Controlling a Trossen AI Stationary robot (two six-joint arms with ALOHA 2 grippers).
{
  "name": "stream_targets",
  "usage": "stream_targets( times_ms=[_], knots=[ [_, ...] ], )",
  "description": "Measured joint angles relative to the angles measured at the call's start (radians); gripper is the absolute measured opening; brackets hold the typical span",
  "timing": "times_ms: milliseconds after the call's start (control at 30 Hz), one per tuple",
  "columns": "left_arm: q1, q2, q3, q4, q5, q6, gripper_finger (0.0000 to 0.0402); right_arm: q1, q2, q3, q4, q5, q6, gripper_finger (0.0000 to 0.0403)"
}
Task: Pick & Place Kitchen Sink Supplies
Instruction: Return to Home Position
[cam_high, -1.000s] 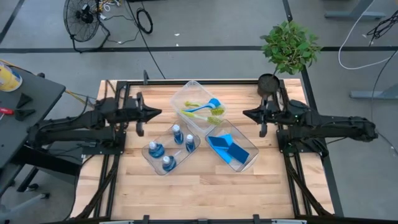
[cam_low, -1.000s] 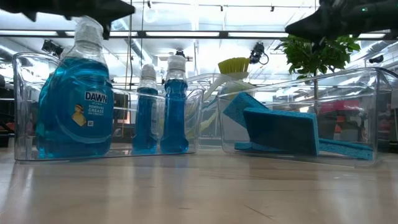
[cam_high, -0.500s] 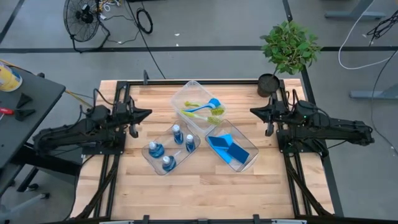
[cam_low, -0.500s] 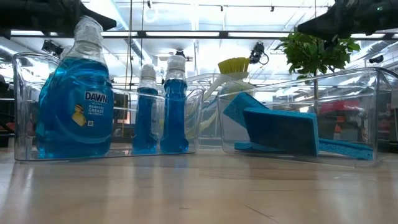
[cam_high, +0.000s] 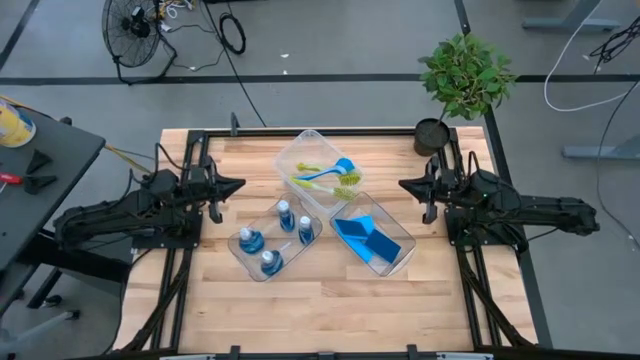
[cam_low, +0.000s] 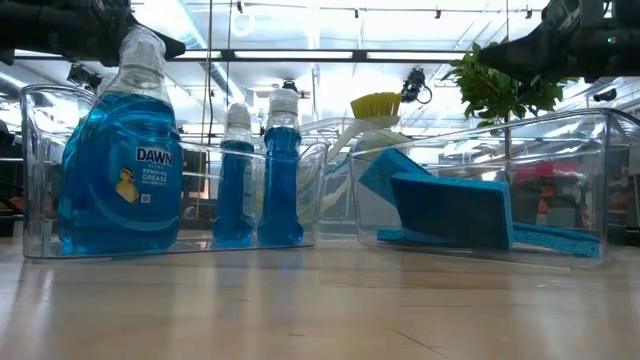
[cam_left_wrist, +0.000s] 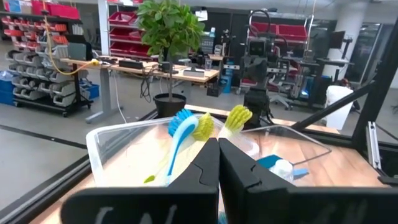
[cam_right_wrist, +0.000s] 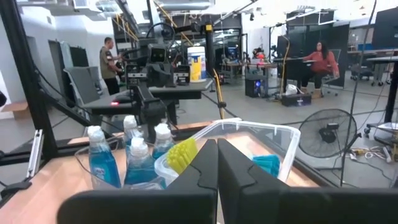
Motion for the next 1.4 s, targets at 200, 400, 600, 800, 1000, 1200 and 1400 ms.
stream_targets(
  times_ms=[200, 400, 600, 800, 1000, 1200, 1400],
  knots=[
    [0.0, 0.0, 0.0, -0.017, 0.001, 0.0, 0.0, 0.0, -0.019, -0.001, -0.049, -0.023, -0.006, 0.0],
    [0.0, 0.0, 0.0, -0.002, -0.036, -0.007, 0.0, 0.0, -0.021, -0.001, -0.052, -0.023, -0.006, 0.0],
    [-0.004, 0.001, -0.008, -0.009, -0.082, -0.032, 0.0, 0.0, -0.021, -0.001, -0.05, -0.011, 0.001, 0.0],
    [-0.038, 0.0, -0.121, 0.15, -0.115, -0.012, 0.0, 0.0, -0.021, -0.001, -0.058, -0.015, 0.008, 0.0],
    [-0.053, -0.015, -0.142, 0.187, -0.117, 0.045, 0.0, 0.0, -0.022, -0.001, -0.106, 0.003, 0.005, 0.0],
    [-0.059, -0.014, -0.144, 0.15, -0.089, 0.028, 0.0, 0.0, -0.022, -0.001, -0.138, 0.012, -0.017, 0.0],
    [-0.103, -0.009, -0.146, 0.137, -0.153, 0.045, 0.0, 0.0, -0.021, -0.001, -0.168, 0.021, -0.022, 0.0]
  ],
)
